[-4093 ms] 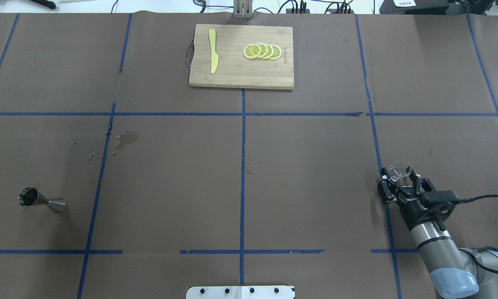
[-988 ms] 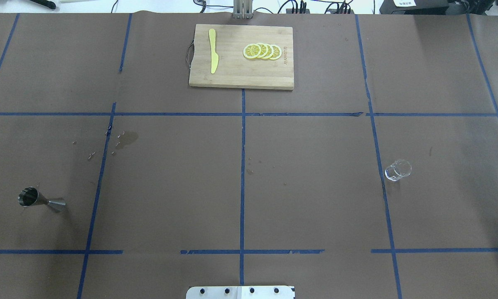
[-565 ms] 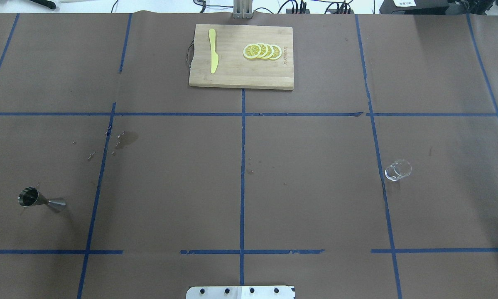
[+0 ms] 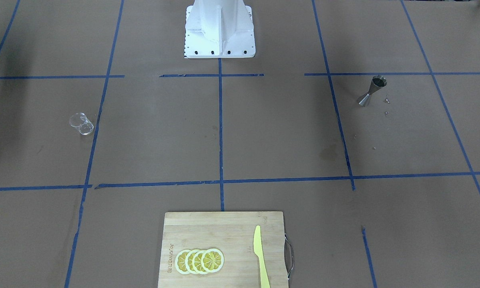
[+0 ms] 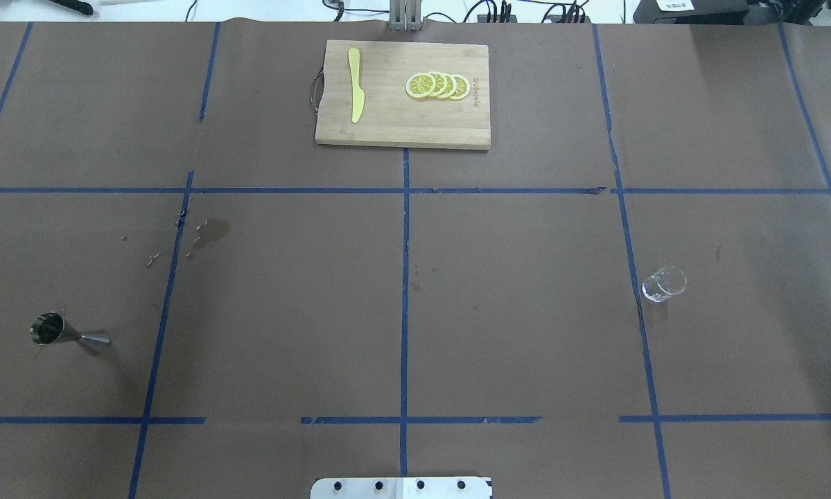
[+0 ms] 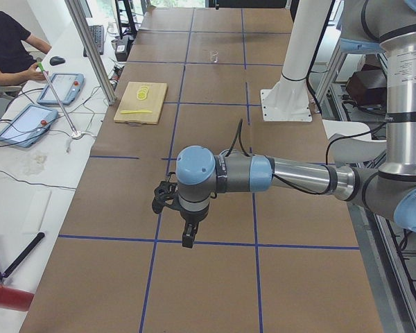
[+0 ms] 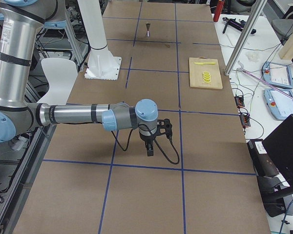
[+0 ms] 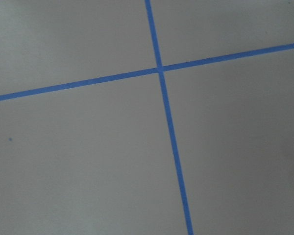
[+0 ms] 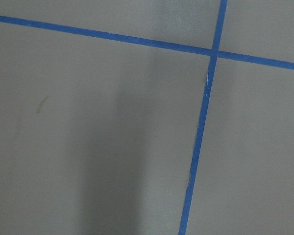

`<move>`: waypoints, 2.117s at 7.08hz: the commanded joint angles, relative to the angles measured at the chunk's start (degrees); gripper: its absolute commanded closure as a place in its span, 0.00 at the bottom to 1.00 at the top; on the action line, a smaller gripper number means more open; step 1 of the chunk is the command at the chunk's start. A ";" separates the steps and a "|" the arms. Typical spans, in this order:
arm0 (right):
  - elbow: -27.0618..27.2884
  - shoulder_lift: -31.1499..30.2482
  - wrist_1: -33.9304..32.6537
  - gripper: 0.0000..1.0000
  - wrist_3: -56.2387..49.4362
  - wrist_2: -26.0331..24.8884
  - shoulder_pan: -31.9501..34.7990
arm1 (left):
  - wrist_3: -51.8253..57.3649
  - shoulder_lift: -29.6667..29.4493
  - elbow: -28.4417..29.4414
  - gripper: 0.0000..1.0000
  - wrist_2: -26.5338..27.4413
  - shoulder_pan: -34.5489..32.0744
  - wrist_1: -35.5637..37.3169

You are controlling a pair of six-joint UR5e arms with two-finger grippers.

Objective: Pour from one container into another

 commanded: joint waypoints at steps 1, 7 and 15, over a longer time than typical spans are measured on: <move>-0.28 -1.53 0.23 0.00 0.22 0.31 0.11 | 0.28 0.76 1.86 0.00 0.53 -0.07 -2.78; 0.60 -1.27 -0.47 0.00 0.40 0.58 0.72 | 0.37 -0.11 6.17 0.00 4.13 1.77 -8.51; 0.60 -1.80 -1.00 0.00 0.49 0.48 2.74 | -9.48 -0.02 1.42 0.00 -2.55 4.77 -2.26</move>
